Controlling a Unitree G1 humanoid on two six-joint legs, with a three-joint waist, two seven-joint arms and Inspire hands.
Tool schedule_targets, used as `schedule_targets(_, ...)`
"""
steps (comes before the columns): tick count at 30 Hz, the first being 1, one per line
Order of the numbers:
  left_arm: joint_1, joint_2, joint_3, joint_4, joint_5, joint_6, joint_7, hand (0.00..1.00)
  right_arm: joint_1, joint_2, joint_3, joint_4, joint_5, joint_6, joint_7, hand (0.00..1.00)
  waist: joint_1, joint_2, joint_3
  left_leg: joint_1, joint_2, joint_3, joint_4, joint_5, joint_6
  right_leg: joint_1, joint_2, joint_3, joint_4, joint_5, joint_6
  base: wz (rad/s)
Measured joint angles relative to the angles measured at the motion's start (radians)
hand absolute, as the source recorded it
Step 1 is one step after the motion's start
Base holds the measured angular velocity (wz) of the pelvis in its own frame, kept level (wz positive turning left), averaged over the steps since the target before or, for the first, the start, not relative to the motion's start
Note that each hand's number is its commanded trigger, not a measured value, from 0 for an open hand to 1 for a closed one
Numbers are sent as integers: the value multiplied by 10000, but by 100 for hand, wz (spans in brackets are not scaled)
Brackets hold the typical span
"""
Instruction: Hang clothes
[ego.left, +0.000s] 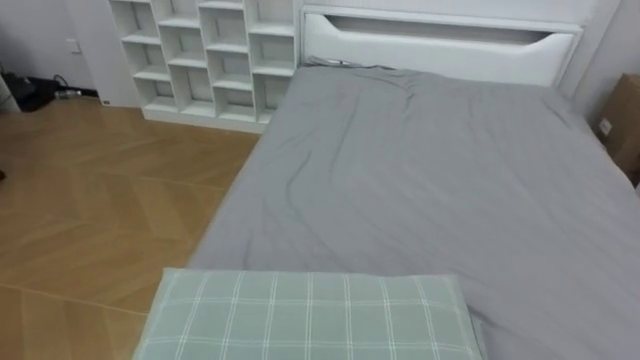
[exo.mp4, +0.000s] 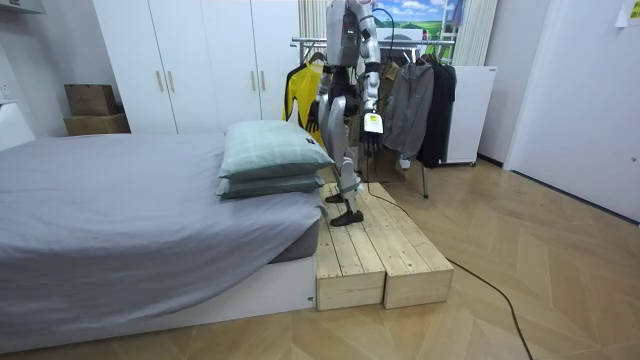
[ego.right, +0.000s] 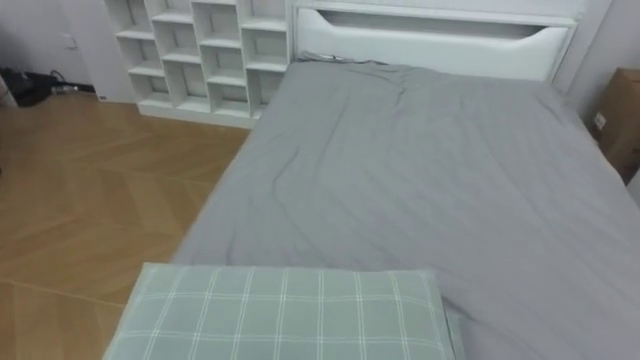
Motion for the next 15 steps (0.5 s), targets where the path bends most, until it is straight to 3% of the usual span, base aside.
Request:
schedule_targets(6, -94, -149, -49, -18, -20, 646, -960, 0, -58, -49, -23, -11, -386, 357, 47, 0, -65, -61, 49, -135, -20, -71, 179, -39, -49, -5, -5, -78, -11, -254, -82, 4)
schedule_targets(12, -328, -347, -200, -203, 22, 1319, -1418, 0, -71, -22, -19, 10, -386, 604, 31, 0, -243, -153, -8, -170, -16, -96, 216, 1, -86, 10, 13, -85, 7, -345, -91, 3)
schedule_targets(15, -444, -342, -207, -399, 42, 1454, -1567, 0, -78, 4, -19, 57, -405, 728, 30, 0, -318, -214, -8, -164, -21, -100, 261, 1, -86, 35, 18, -42, 17, -347, -91, 0)
